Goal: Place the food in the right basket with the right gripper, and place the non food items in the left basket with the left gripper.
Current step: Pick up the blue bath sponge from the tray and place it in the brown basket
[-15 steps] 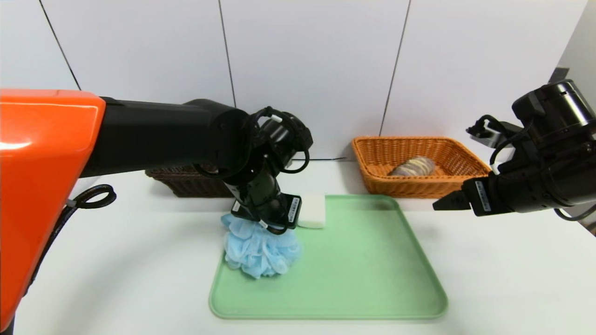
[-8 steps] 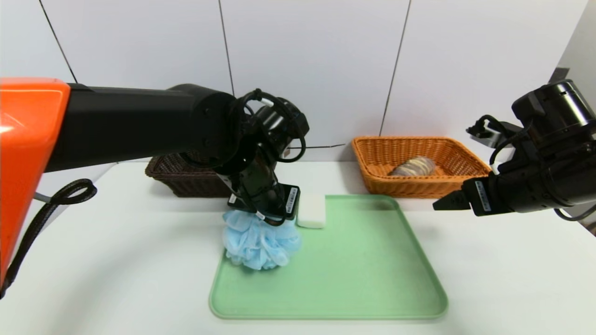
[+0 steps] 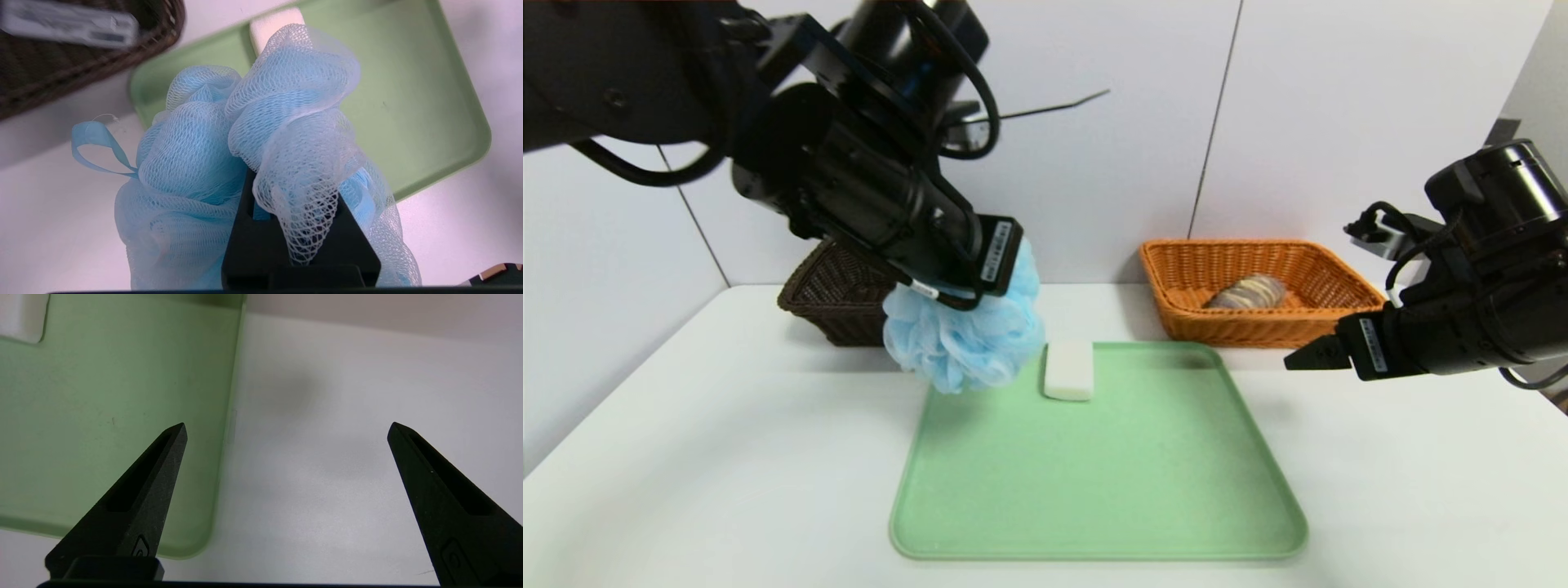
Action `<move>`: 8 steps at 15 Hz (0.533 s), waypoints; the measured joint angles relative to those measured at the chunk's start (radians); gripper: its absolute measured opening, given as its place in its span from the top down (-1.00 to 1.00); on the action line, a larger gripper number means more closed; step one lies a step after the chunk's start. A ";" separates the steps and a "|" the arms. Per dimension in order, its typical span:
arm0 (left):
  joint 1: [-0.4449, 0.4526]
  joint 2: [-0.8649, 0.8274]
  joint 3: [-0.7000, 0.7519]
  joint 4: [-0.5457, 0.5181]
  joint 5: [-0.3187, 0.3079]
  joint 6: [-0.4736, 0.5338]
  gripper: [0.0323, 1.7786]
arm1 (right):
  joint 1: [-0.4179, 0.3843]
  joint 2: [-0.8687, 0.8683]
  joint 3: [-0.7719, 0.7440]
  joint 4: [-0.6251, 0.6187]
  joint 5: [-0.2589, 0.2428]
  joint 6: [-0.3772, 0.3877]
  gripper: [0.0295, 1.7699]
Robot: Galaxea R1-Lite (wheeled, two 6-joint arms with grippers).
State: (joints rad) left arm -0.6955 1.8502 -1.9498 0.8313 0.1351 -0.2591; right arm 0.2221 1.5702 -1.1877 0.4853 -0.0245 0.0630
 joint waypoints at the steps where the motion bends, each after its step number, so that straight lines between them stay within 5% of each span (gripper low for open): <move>1: 0.023 -0.024 -0.001 -0.016 0.013 0.027 0.88 | 0.000 -0.001 0.000 0.000 0.000 0.000 -0.91; 8: 0.291 -0.119 -0.002 -0.221 0.040 0.134 0.88 | -0.005 -0.019 0.001 0.003 0.003 0.001 -0.92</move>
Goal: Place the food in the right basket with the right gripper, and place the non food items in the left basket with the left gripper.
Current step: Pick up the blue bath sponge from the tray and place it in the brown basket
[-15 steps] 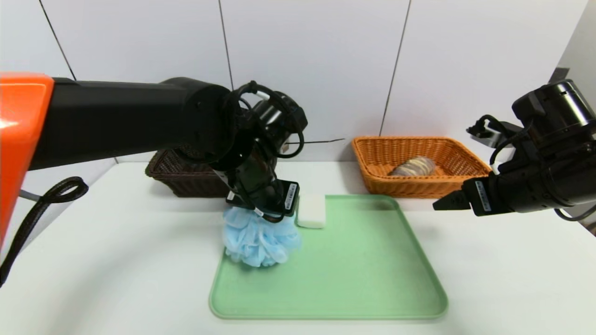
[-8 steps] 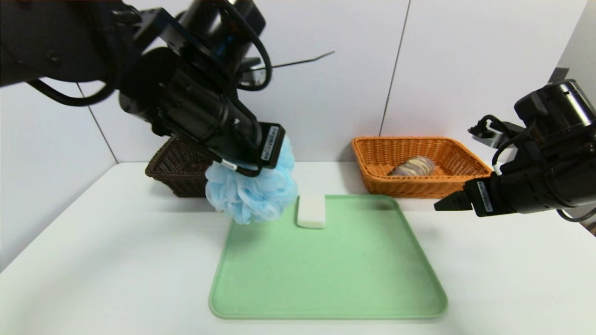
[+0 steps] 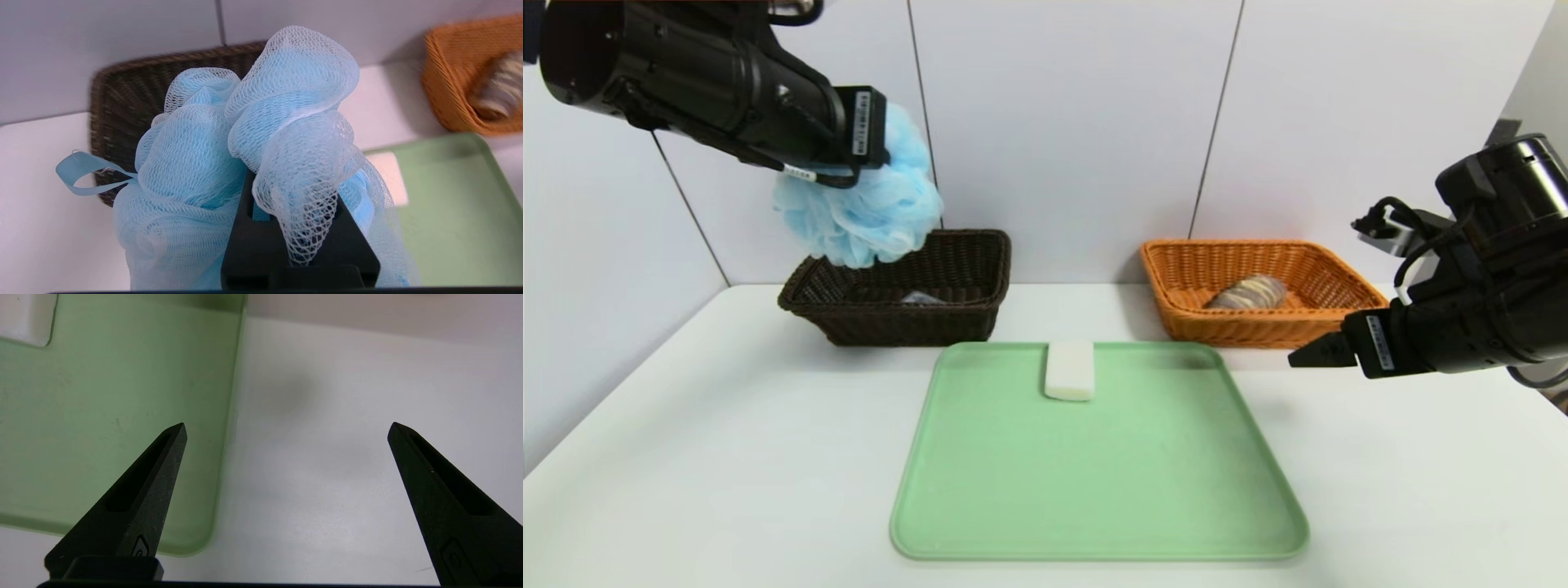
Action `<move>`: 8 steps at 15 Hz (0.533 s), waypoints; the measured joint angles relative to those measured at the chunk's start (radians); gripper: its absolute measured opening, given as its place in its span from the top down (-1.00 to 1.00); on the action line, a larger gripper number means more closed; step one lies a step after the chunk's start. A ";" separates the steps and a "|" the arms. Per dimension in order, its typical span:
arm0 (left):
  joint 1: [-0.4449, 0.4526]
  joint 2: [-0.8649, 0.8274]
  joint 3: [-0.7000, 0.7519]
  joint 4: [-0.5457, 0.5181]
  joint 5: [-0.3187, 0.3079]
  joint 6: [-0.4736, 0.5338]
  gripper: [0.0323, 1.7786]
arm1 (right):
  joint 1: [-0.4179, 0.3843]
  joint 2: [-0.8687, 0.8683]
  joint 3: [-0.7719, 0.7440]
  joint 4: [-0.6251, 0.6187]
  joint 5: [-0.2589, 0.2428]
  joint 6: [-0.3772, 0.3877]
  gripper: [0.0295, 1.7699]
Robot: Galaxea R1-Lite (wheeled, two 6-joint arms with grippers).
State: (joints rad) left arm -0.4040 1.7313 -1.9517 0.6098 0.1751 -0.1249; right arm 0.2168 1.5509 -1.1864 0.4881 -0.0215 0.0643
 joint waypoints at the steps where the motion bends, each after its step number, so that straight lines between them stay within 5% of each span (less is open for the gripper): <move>1: 0.049 0.007 0.001 -0.030 -0.001 0.021 0.88 | 0.000 -0.005 0.006 -0.003 0.002 -0.001 -0.92; 5: 0.177 0.096 0.001 -0.196 -0.006 0.100 0.88 | 0.000 -0.027 0.016 -0.005 0.001 0.000 -0.92; 8: 0.222 0.173 0.001 -0.220 -0.063 0.110 0.88 | -0.004 -0.039 0.025 -0.002 -0.001 0.003 -0.92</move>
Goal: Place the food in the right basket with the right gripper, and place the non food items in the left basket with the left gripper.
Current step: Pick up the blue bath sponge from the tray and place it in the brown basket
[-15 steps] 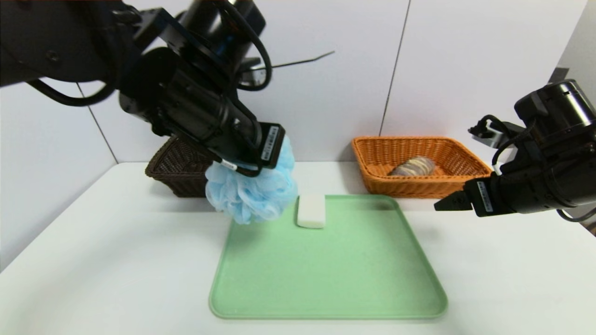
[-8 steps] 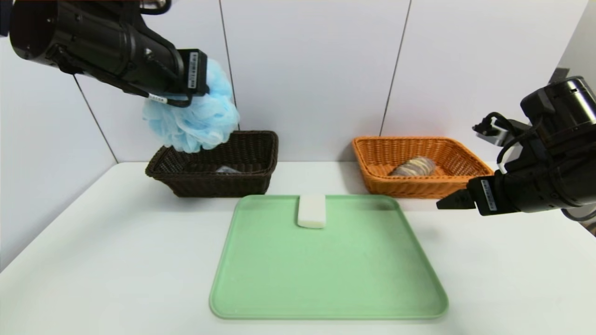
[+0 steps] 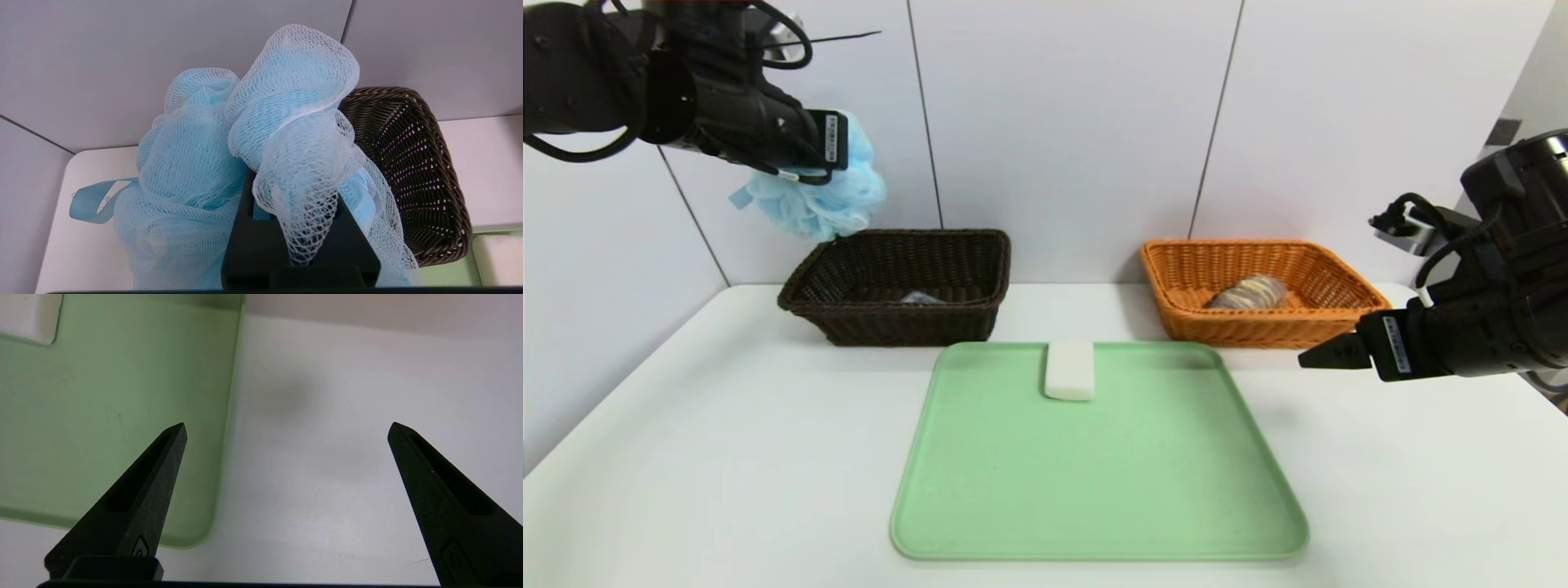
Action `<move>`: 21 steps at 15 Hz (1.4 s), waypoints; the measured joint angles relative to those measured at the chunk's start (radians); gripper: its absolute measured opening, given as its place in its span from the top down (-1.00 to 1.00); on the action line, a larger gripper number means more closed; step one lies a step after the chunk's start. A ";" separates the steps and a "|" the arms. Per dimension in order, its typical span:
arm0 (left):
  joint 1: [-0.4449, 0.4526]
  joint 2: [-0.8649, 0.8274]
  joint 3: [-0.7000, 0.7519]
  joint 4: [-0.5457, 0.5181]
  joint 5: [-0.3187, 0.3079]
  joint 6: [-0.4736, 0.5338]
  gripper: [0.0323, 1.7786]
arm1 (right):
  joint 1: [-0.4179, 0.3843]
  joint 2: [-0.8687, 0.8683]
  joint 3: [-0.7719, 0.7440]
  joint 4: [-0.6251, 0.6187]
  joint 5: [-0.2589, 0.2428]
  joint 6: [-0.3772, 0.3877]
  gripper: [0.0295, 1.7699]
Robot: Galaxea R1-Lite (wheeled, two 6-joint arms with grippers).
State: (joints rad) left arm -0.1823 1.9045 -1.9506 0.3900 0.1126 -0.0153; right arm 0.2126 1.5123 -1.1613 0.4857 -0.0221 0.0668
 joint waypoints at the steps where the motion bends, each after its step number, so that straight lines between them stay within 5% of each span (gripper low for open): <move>1: 0.008 0.024 -0.001 -0.003 -0.031 0.000 0.88 | -0.001 -0.002 0.008 -0.001 0.001 -0.001 -0.92; 6: 0.033 0.140 -0.002 -0.074 -0.070 0.001 0.88 | -0.003 -0.009 0.036 -0.003 0.003 -0.001 -0.92; 21: 0.020 0.262 -0.001 -0.011 -0.096 -0.014 0.88 | -0.004 -0.004 0.065 -0.005 0.003 0.000 -0.92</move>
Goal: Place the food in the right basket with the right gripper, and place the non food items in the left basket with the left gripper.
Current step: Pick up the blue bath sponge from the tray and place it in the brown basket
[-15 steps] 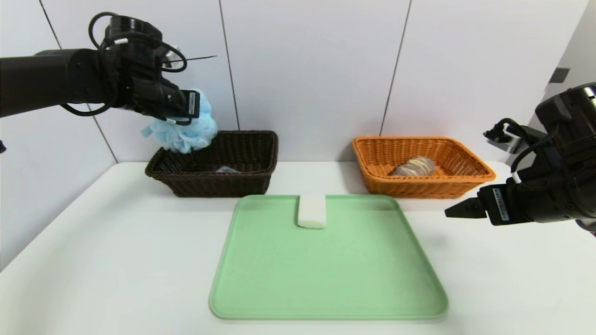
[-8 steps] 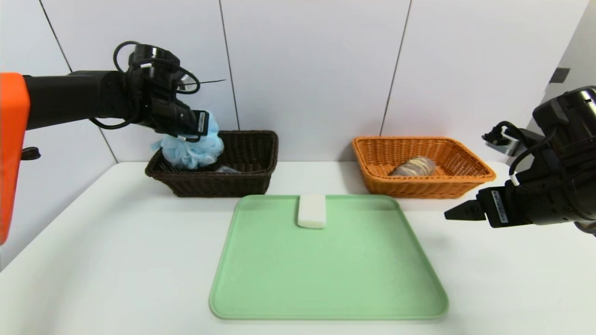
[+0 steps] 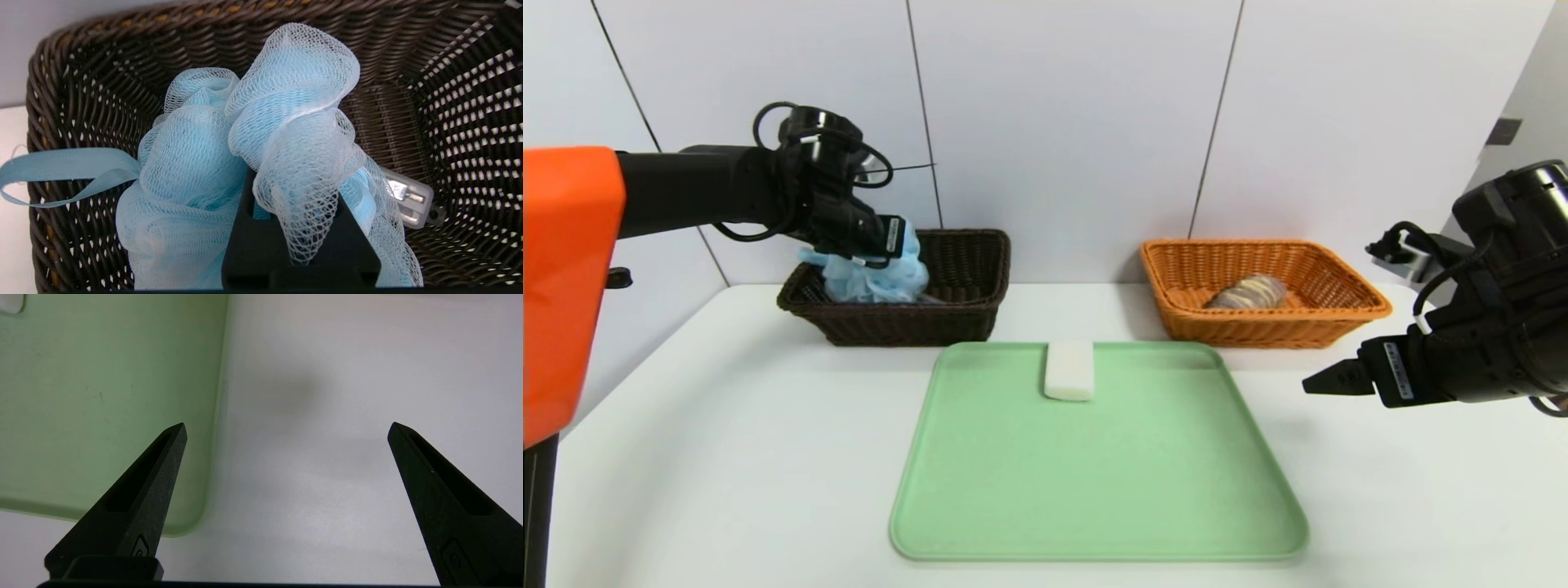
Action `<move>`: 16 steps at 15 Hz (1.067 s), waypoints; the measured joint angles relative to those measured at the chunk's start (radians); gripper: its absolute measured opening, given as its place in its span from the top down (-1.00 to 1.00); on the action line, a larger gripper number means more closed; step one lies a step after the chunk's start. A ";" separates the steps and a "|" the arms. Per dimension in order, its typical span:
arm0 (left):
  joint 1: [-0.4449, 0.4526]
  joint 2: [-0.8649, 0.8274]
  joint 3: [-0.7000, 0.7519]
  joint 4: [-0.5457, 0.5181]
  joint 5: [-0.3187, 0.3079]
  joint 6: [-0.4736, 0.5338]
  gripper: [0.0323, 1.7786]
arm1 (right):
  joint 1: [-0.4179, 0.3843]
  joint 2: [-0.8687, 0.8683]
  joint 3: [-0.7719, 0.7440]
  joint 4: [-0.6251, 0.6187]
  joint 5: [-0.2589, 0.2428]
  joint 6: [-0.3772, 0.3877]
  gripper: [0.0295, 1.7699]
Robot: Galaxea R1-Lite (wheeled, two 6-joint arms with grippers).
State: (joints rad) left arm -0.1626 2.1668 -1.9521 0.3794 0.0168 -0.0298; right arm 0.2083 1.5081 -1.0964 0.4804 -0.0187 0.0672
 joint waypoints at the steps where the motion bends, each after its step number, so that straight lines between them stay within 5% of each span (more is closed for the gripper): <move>1: 0.002 0.006 0.000 0.005 0.000 0.000 0.88 | 0.000 -0.001 0.003 0.000 0.000 0.000 -0.92; 5: 0.010 0.030 0.000 0.005 -0.002 -0.001 0.88 | 0.000 -0.004 0.010 0.000 0.000 0.000 -0.92; 10: 0.009 0.025 0.000 0.002 -0.002 -0.002 0.03 | 0.000 -0.012 0.016 0.000 0.000 -0.001 -0.92; 16: -0.061 -0.121 0.000 0.091 0.000 -0.012 -0.48 | 0.000 -0.024 0.030 0.000 0.003 -0.001 -0.92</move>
State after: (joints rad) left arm -0.2240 2.0455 -1.9526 0.4709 0.0172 -0.0417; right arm 0.2081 1.4845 -1.0666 0.4804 -0.0153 0.0657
